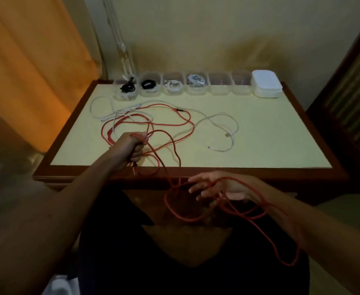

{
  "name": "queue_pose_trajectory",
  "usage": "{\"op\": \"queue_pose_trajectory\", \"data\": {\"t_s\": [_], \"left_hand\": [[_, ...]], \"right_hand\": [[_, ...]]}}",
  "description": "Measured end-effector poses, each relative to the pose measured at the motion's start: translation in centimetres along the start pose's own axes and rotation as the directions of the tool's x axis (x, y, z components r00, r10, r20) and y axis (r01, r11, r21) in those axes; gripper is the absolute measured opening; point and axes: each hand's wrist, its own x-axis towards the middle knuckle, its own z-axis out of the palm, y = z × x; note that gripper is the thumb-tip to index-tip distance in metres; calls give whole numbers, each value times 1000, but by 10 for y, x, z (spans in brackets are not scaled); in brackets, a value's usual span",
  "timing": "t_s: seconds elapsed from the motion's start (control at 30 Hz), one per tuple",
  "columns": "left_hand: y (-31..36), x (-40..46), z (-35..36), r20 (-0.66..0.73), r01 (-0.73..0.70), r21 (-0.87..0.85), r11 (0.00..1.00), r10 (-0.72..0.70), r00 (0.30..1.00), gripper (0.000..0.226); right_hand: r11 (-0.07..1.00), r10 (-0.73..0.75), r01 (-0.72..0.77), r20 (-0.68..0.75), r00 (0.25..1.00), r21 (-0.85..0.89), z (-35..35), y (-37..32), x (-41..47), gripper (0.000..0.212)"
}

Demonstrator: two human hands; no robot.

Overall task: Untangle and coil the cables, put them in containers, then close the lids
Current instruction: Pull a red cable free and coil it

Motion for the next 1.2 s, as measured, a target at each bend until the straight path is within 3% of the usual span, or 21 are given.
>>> {"op": "queue_pose_trajectory", "data": {"t_s": [0.07, 0.2, 0.33, 0.4, 0.47, 0.53, 0.67, 0.8, 0.93, 1.1, 1.2], "left_hand": [[-12, -4, -9, -30, 40, -17, 999, -40, 999, 32], [-21, -11, -21, 6, 67, 152, 986, -69, 998, 28], [-19, -7, -17, 91, 8, 372, 928, -44, 995, 33], [-13, -2, -7, 126, -1, 451, 893, -63, 990, 34], [-7, 2, 6, 175, -16, 518, 855, -87, 981, 34], [0, 4, 21, 272, -54, 565, 824, -124, 954, 31], [6, 7, 49, 438, -84, 642, 762, -275, 856, 21], [8, 7, 62, 450, -84, 587, 805, -238, 861, 32], [10, 5, 61, 439, -61, 576, 815, -245, 865, 26], [7, 5, 55, 468, 26, 427, 904, -246, 849, 33], [0, 6, 50, 442, 53, 412, 910, -250, 861, 36]], "right_hand": [[990, 94, -98, -42, 995, -97, -3, 11, 3, 66], [927, 241, -272, -147, 959, -257, -8, -1, -5, 84], [807, 219, -327, -265, 939, -492, -14, -33, -14, 62], [768, 127, -303, -330, 935, -564, -15, -47, -19, 49], [783, -65, -188, -378, 924, -593, -12, -57, -19, 39], [807, -230, -52, -393, 890, -588, -7, -61, -12, 42], [771, -275, -6, -342, 899, -637, 5, -58, 6, 59], [605, -414, 3, -311, 855, -797, 14, -51, 11, 15], [559, -471, 7, -311, 825, -829, 14, -51, 5, 20], [389, -672, -26, -303, 676, -921, 14, -45, 7, 29], [378, -731, -59, -337, 593, -924, 14, -41, 5, 27]]}}
